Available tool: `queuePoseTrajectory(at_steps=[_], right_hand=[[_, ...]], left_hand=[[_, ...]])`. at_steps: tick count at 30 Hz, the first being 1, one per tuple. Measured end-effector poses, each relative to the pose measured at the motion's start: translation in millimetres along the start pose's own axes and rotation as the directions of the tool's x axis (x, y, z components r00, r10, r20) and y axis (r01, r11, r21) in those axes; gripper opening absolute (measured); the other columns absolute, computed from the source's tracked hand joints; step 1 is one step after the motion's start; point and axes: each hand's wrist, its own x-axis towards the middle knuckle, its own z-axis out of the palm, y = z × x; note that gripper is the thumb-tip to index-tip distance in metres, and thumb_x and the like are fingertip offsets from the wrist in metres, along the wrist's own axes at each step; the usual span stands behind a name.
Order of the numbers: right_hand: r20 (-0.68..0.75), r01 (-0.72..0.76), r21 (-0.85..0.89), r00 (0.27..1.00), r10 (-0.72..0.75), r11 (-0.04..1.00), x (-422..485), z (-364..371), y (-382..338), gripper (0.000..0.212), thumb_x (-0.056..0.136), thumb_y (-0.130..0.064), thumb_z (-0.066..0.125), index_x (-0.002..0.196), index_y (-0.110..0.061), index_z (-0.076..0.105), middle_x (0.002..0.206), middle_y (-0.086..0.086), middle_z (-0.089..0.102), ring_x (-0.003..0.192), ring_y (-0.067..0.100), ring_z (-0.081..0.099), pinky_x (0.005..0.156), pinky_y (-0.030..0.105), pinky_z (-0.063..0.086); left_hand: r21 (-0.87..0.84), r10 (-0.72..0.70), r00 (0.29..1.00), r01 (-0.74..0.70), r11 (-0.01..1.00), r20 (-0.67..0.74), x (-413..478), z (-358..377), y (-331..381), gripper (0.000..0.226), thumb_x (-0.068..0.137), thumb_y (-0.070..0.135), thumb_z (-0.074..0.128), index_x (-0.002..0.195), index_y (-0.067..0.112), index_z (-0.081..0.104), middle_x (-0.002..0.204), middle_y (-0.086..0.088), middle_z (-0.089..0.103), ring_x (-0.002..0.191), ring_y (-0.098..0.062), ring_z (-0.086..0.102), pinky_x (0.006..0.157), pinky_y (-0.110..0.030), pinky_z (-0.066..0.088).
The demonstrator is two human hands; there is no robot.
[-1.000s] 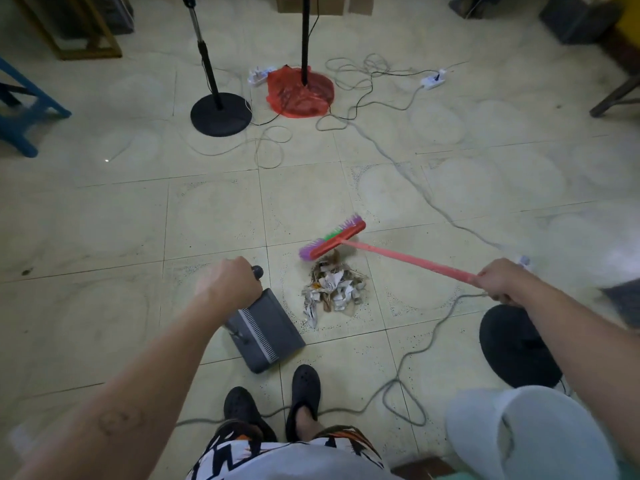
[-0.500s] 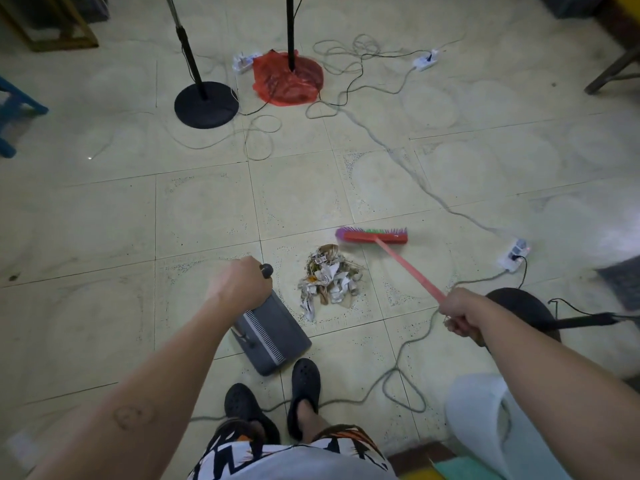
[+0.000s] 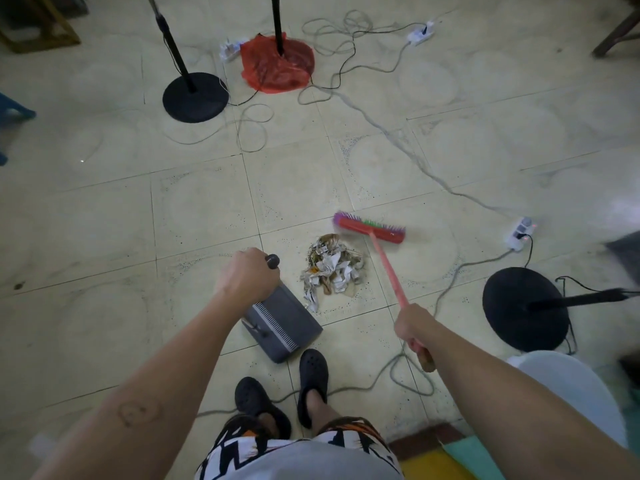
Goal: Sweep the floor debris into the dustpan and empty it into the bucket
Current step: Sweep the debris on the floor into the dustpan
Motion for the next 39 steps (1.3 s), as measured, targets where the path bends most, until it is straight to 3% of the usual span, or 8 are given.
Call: queuePoseTrajectory(at_steps=[3, 11, 16, 21, 27, 30, 32, 39], right_hand=[[0.054, -0.008, 0.057, 0.999, 0.005, 0.998, -2, 12, 1, 0.039, 0.095, 0.000, 0.040, 0.132, 0.011, 0.039, 0.066, 0.014, 0.055, 0.046, 0.018, 0.049, 0.042, 0.024, 0.043], [0.117, 0.031, 0.111, 0.992, -0.044, 0.993, -29, 34, 19, 0.022, 0.095, 0.000, 0.039, 0.116, 0.005, 0.046, 0.063, 0.010, 0.053, 0.038, 0.014, 0.048, 0.032, 0.020, 0.039], [0.197, 0.021, 0.101, 0.980, -0.040, 0.995, -47, 47, 28, 0.010, 0.097, -0.006, 0.041, 0.105, -0.001, 0.042, 0.060, 0.005, 0.049, 0.037, 0.011, 0.043, 0.035, 0.019, 0.038], [0.269, 0.037, 0.110, 0.961, -0.065, 0.993, -54, 52, 35, 0.031, 0.097, -0.005, 0.036, 0.127, 0.005, 0.037, 0.059, 0.007, 0.048, 0.037, 0.012, 0.041, 0.038, 0.021, 0.039], [0.340, 0.029, 0.078, 0.939, -0.054, 0.997, -68, 57, 40, 0.035, 0.087, 0.009, 0.039, 0.121, 0.009, 0.042, 0.063, 0.013, 0.051, 0.037, 0.012, 0.041, 0.039, 0.022, 0.040], [0.419, 0.016, 0.091, 0.907, -0.053, 0.996, -83, 64, 40, 0.023, 0.078, 0.017, 0.042, 0.094, 0.007, 0.054, 0.063, 0.012, 0.047, 0.041, 0.014, 0.043, 0.040, 0.023, 0.041], [0.438, 0.014, 0.108, 0.897, -0.060, 0.994, -95, 70, 41, 0.026, 0.074, 0.021, 0.043, 0.070, -0.004, 0.049, 0.063, 0.008, 0.043, 0.044, 0.014, 0.043, 0.041, 0.023, 0.040], [0.612, -0.096, 0.311, 0.781, -0.123, 0.945, -140, 86, 44, 0.016, 0.075, 0.009, 0.039, 0.079, -0.006, 0.042, 0.046, 0.004, 0.038, 0.034, 0.013, 0.037, 0.039, 0.020, 0.036]], left_hand=[[0.032, -0.001, 1.000, 0.001, 1.000, 0.002, 0, 1, 5, 0.023, 0.086, 0.015, 0.047, 0.064, 0.010, 0.045, 0.061, -0.004, 0.049, 0.046, -0.016, 0.041, 0.043, -0.021, 0.028], [-0.016, 0.024, 1.000, -0.024, 1.000, 0.014, 15, 3, 12, 0.021, 0.088, 0.014, 0.047, 0.067, 0.007, 0.047, 0.060, -0.005, 0.049, 0.046, -0.017, 0.042, 0.042, -0.021, 0.029], [-0.041, 0.022, 1.000, -0.022, 0.999, 0.014, 21, 3, 5, 0.024, 0.089, 0.015, 0.048, 0.066, 0.009, 0.044, 0.061, -0.005, 0.049, 0.047, -0.017, 0.043, 0.042, -0.022, 0.030], [-0.019, 0.036, 0.999, -0.036, 0.999, 0.018, 13, 2, -4, 0.023, 0.090, 0.015, 0.047, 0.069, 0.008, 0.047, 0.062, -0.005, 0.050, 0.047, -0.016, 0.044, 0.040, -0.021, 0.029], [-0.055, 0.057, 0.998, -0.056, 0.997, 0.011, 11, -1, -23, 0.027, 0.092, 0.019, 0.049, 0.068, 0.007, 0.046, 0.063, -0.006, 0.049, 0.049, -0.016, 0.045, 0.042, -0.023, 0.030], [-0.084, 0.071, 0.997, -0.069, 0.994, 0.022, 15, -2, -27, 0.028, 0.090, 0.018, 0.050, 0.065, 0.008, 0.044, 0.063, -0.006, 0.049, 0.049, -0.017, 0.044, 0.044, -0.022, 0.031], [-0.098, 0.075, 0.996, -0.070, 0.993, 0.044, 17, -1, -29, 0.024, 0.089, 0.016, 0.050, 0.067, 0.007, 0.045, 0.062, -0.005, 0.047, 0.049, -0.017, 0.043, 0.044, -0.022, 0.030], [-0.116, 0.109, 0.992, -0.101, 0.988, 0.065, 23, 3, -36, 0.028, 0.092, 0.020, 0.049, 0.066, 0.009, 0.044, 0.058, -0.003, 0.046, 0.045, -0.014, 0.041, 0.041, -0.020, 0.030]])
